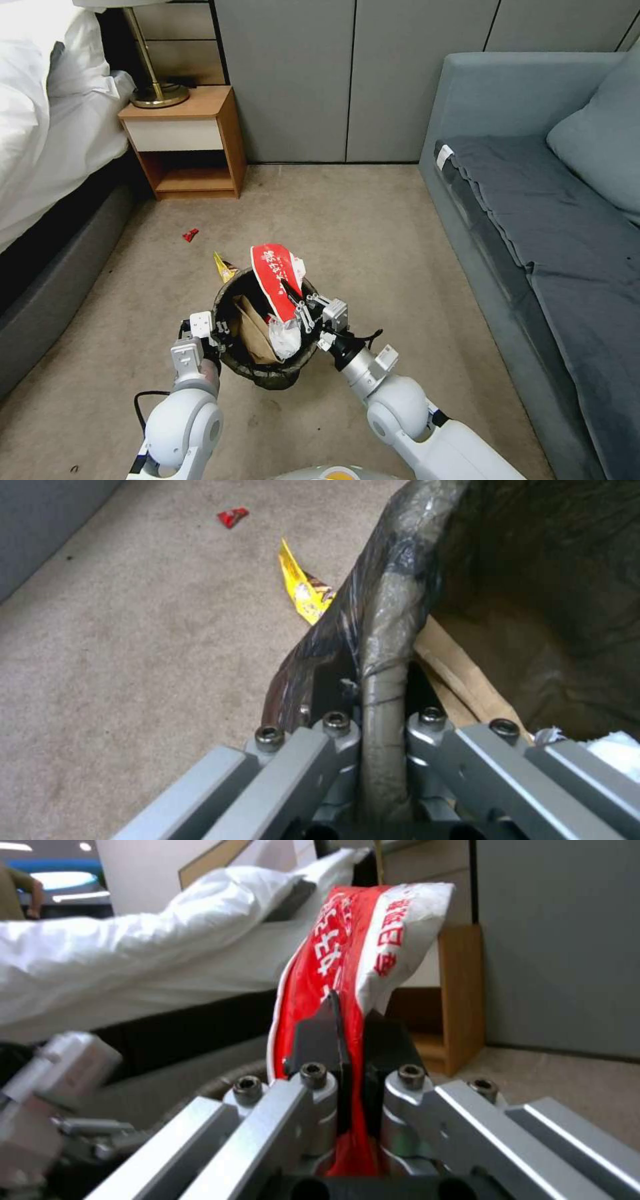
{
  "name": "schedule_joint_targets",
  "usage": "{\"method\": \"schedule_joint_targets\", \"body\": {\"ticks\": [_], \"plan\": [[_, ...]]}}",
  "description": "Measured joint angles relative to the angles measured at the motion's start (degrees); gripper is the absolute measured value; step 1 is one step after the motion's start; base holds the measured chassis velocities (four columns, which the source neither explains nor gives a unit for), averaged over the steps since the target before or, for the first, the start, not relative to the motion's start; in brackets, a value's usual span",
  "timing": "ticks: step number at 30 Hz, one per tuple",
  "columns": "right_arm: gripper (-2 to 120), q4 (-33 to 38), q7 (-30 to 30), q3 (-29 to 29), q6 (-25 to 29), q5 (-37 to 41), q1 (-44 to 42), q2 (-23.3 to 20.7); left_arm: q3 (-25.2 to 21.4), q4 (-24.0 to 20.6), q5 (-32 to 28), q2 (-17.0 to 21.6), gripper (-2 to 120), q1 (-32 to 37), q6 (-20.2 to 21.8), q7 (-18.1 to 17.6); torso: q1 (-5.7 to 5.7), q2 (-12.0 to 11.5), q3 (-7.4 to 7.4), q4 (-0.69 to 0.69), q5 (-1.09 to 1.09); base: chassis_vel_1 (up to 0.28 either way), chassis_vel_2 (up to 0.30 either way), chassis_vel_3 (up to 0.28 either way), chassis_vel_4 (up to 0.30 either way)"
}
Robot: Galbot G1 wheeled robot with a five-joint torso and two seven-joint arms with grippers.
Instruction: Pick up the trash bin, then pick up the garbage from the floor and place it into the trash bin.
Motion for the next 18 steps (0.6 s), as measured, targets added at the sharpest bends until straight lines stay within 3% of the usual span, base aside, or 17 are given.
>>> {"method": "schedule_joint_targets", "body": {"ticks": [9,18], "plan": [[1,-5.1,0.0,0.5,0.8,-0.6,0.4,0.7,-0.1,-0.7,0.0,0.1,0,0.2,0.0,0.0,0.00,0.0,0.00,0.00,0.00,0.000,0.000,0.000,0.000],[32,-6.6,0.5,0.3,-0.5,-3.8,-0.9,0.7,-0.1,-1.2,0.0,-0.3,0,0.1,0.0,0.1,0.00,0.0,0.00,0.00,0.00,0.000,0.000,0.000,0.000]]}}
